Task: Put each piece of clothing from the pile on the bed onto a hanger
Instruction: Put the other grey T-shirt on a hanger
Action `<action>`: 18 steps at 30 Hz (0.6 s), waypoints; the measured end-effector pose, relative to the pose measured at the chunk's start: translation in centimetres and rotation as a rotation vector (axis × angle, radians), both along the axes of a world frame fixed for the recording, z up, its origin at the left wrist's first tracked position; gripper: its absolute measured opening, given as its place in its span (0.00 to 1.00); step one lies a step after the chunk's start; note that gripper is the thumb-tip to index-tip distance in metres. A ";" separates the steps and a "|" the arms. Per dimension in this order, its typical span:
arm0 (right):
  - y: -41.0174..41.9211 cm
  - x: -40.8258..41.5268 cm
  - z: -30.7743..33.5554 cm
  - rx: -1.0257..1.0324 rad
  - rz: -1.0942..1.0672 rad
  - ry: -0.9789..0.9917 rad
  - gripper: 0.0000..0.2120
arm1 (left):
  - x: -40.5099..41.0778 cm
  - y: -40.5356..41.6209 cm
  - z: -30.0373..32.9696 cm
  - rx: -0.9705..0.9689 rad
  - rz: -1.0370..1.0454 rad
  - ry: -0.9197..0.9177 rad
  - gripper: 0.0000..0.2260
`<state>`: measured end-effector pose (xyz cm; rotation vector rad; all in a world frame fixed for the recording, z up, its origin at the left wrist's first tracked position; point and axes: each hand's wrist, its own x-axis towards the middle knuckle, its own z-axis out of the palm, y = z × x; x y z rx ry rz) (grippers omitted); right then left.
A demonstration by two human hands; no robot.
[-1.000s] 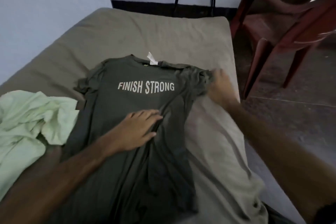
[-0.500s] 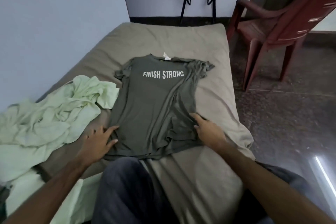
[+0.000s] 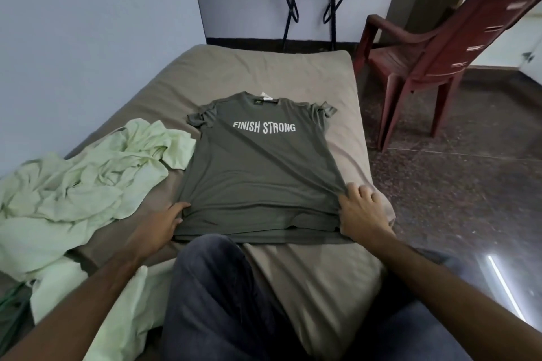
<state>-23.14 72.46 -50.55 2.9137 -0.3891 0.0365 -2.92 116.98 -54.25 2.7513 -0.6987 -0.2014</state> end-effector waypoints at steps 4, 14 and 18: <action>2.8 1.3 -1.0 0.257 0.369 0.083 0.21 | -1.4 1.2 0.0 0.099 -0.019 -0.041 0.21; 8.4 4.6 2.8 0.619 0.366 0.139 0.14 | -9.3 7.0 4.9 0.008 0.165 -0.161 0.21; 18.0 8.3 5.7 0.906 0.554 -0.019 0.20 | -17.3 13.8 5.8 0.102 0.498 -0.303 0.17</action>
